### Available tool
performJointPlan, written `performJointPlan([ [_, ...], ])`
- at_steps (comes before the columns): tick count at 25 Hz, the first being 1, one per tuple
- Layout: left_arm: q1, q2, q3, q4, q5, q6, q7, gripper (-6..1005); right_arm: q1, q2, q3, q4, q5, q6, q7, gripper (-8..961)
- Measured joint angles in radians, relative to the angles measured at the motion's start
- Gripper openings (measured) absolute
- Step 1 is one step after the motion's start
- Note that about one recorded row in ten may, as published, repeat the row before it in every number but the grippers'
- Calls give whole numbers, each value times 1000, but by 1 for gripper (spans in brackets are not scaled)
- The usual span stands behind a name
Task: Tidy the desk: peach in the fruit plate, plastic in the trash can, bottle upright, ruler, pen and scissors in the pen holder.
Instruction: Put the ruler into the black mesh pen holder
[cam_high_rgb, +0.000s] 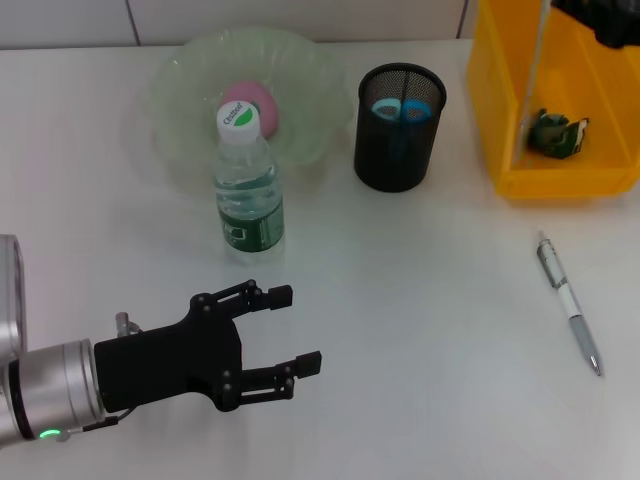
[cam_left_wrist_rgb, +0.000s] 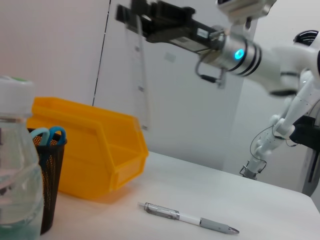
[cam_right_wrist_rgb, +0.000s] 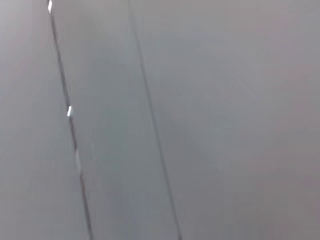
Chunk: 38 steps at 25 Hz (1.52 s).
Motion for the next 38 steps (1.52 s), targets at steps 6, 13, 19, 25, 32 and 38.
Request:
performJointPlan([
  [6, 1, -1, -2, 0, 0, -1, 2, 829, 92, 1, 1, 337, 263, 25, -285, 392],
  [13, -3, -1, -2, -11, 0, -4, 9, 829, 215, 6, 0, 524, 405, 107, -470, 396],
  [19, -6, -2, -3, -11, 0, -6, 10, 829, 316, 12, 12, 644, 414, 214, -578, 399],
  [25, -7, -2, -5, -11, 0, -2, 9, 829, 344, 13, 25, 703, 417, 256, -656, 402],
  [32, -16, -2, -4, -11, 0, -4, 8, 829, 343, 14, 18, 712, 419, 257, -674, 406],
  [38, -15, -2, -3, -11, 0, -4, 7, 829, 332, 14, 16, 709, 419, 250, -670, 579],
])
